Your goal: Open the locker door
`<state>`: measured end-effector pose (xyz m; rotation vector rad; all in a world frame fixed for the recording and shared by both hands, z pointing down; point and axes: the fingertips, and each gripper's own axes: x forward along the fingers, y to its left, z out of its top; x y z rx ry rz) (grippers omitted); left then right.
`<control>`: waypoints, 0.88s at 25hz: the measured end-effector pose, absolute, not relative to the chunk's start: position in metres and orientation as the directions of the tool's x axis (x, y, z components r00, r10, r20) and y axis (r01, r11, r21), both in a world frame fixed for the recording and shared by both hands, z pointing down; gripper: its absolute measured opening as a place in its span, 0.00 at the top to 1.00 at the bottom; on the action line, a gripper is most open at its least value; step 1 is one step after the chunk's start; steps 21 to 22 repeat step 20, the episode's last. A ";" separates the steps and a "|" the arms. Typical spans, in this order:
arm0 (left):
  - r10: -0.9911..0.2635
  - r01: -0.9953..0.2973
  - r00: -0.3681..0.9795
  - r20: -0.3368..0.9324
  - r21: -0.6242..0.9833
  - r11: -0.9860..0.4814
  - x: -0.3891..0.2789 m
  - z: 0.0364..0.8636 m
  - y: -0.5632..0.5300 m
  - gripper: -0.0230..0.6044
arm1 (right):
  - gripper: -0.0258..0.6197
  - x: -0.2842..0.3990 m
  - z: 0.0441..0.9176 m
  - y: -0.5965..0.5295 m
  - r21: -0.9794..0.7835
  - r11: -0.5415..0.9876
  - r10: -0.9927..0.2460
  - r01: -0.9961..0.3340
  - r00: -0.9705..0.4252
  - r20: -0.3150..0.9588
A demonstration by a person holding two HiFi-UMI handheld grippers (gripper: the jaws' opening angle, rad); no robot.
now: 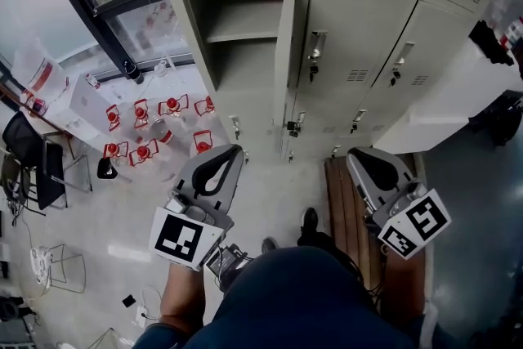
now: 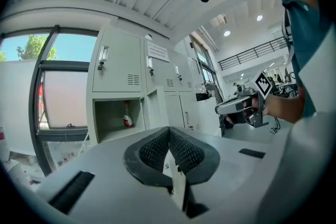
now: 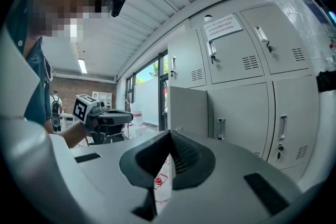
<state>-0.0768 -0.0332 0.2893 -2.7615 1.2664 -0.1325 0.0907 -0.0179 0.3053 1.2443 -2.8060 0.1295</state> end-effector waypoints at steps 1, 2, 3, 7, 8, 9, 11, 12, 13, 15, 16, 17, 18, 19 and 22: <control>-0.766 -0.756 0.641 0.040 -0.139 -0.640 -0.081 0.288 -0.031 0.94 | 0.91 0.090 0.304 -0.017 -0.046 0.669 -0.736 -0.742 -0.670 0.097; -0.773 -0.761 0.633 0.043 -0.147 -0.632 -0.086 0.287 -0.030 0.94 | 0.91 0.090 0.303 -0.017 -0.045 0.669 -0.737 -0.742 -0.669 0.097; -0.778 -0.765 0.626 0.048 -0.152 -0.626 -0.090 0.287 -0.028 0.94 | 0.91 0.089 0.302 -0.017 -0.044 0.668 -0.737 -0.743 -0.669 0.096; -0.788 -0.775 0.612 0.064 -0.148 -0.614 -0.102 0.291 -0.027 0.94 | 0.91 0.089 0.301 -0.019 -0.042 0.663 -0.742 -0.747 -0.664 0.094; -0.789 -0.777 0.610 0.067 -0.146 -0.613 -0.104 0.293 -0.028 0.94 | 0.91 0.089 0.301 -0.019 -0.043 0.662 -0.743 -0.748 -0.663 0.095; -0.790 -0.778 0.609 0.069 -0.143 -0.612 -0.105 0.294 -0.028 0.94 | 0.91 0.088 0.301 -0.019 -0.043 0.662 -0.743 -0.748 -0.663 0.095; -0.790 -0.779 0.609 0.070 -0.138 -0.612 -0.108 0.296 -0.028 0.94 | 0.91 0.086 0.302 -0.021 -0.045 0.662 -0.742 -0.748 -0.663 0.098; -0.790 -0.779 0.609 0.070 -0.137 -0.612 -0.109 0.296 -0.029 0.94 | 0.91 0.085 0.302 -0.021 -0.046 0.662 -0.742 -0.748 -0.663 0.099; -0.791 -0.779 0.608 0.070 -0.137 -0.612 -0.110 0.297 -0.029 0.94 | 0.91 0.084 0.303 -0.022 -0.047 0.662 -0.742 -0.748 -0.663 0.101; -0.792 -0.780 0.607 0.070 -0.139 -0.610 -0.112 0.298 -0.031 0.94 | 0.91 0.082 0.304 -0.024 -0.048 0.662 -0.741 -0.748 -0.663 0.104; -0.792 -0.780 0.606 0.071 -0.139 -0.610 -0.112 0.298 -0.032 0.94 | 0.91 0.082 0.304 -0.025 -0.048 0.662 -0.741 -0.748 -0.663 0.105; -0.792 -0.781 0.606 0.071 -0.139 -0.609 -0.113 0.299 -0.033 0.94 | 0.91 0.081 0.304 -0.026 -0.048 0.662 -0.741 -0.748 -0.663 0.105; -0.792 -0.781 0.606 0.072 -0.138 -0.610 -0.113 0.300 -0.033 0.94 | 0.91 0.081 0.305 -0.026 -0.049 0.662 -0.741 -0.748 -0.663 0.105; -0.792 -0.780 0.607 0.072 -0.137 -0.610 -0.114 0.301 -0.033 0.94 | 0.91 0.080 0.305 -0.027 -0.049 0.662 -0.741 -0.748 -0.663 0.105; -0.791 -0.780 0.607 0.072 -0.136 -0.611 -0.115 0.301 -0.033 0.94 | 0.91 0.079 0.306 -0.027 -0.050 0.662 -0.741 -0.748 -0.663 0.106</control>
